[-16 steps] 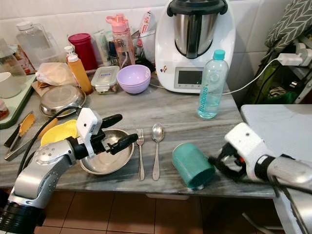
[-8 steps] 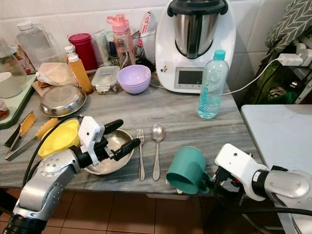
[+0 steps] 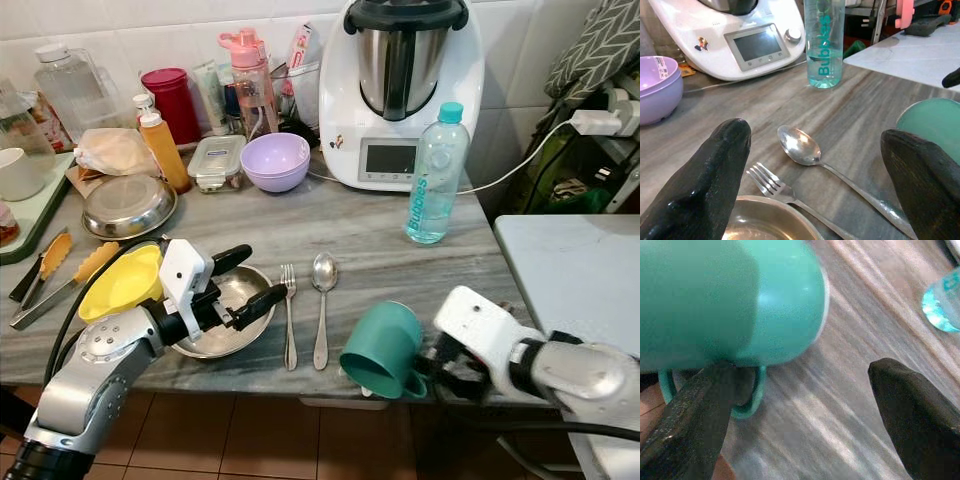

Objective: Setting the table

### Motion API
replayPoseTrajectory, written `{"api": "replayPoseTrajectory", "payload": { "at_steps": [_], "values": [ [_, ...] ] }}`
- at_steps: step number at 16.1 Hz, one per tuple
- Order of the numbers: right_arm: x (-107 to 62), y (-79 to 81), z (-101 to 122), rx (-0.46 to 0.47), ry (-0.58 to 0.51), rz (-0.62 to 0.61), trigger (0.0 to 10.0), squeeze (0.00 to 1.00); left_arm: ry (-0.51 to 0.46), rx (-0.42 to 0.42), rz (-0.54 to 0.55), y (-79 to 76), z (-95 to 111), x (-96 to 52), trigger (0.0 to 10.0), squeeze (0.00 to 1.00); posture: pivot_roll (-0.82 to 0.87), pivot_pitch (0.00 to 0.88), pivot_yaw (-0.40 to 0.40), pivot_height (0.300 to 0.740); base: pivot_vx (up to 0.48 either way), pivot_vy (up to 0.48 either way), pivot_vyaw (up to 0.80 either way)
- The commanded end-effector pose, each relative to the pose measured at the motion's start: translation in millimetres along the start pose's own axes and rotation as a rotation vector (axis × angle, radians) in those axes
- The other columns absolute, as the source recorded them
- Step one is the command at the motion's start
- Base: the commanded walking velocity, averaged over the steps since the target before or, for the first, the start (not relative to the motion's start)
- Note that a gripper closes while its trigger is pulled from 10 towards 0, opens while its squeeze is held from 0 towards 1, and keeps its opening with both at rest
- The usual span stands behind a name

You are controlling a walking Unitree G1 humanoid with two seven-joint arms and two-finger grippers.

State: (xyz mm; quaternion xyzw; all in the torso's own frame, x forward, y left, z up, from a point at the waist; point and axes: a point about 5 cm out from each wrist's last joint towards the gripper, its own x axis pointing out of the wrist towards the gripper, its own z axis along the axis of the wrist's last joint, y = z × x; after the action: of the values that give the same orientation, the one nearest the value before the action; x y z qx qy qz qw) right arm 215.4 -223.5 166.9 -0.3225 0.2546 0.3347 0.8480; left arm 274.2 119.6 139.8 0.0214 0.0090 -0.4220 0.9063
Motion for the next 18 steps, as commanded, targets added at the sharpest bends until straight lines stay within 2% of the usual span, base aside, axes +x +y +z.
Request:
{"api": "replayPoseTrajectory", "payload": {
  "at_steps": [1,6,9,10,13,18],
  "values": [
    [3.9,-0.6,3,-0.004,-0.011,-0.017,10.0,0.02,0.015,0.017,0.006,3.2,1,-4.1,10.0,0.0,-0.18,0.0,0.09,0.74,0.0,0.0,0.0],
    [22.0,0.9,1,0.044,-0.017,-0.081,10.0,0.0,0.013,0.012,0.021,2.7,-1,-4.2,10.0,0.0,-0.17,0.0,0.091,0.74,0.0,0.0,0.0],
    [26.0,-2.3,2,0.019,-0.02,-0.121,10.0,0.0,0.012,0.009,0.031,2.6,-1,-4.3,10.0,0.0,-0.17,0.0,0.091,0.74,0.0,0.0,0.0],
    [24.7,-4.7,4,-0.023,-0.027,-0.134,10.0,0.0,0.011,0.009,0.034,2.5,-1,-4.5,10.0,0.0,-0.16,0.0,0.09,0.74,0.0,0.0,0.0],
    [19.5,-8.6,9,-0.044,-0.033,-0.126,10.0,0.0,0.008,0.012,0.042,4.1,1,-5.1,10.0,0.0,-0.16,0.0,0.085,0.74,0.0,0.0,0.0],
    [12.7,4.3,29,-0.057,-0.113,-0.061,10.0,0.0,-0.006,0.024,0.065,11.6,6,-4.0,10.0,0.0,-0.17,0.0,0.079,0.74,0.0,0.0,0.0]
  ]
}}
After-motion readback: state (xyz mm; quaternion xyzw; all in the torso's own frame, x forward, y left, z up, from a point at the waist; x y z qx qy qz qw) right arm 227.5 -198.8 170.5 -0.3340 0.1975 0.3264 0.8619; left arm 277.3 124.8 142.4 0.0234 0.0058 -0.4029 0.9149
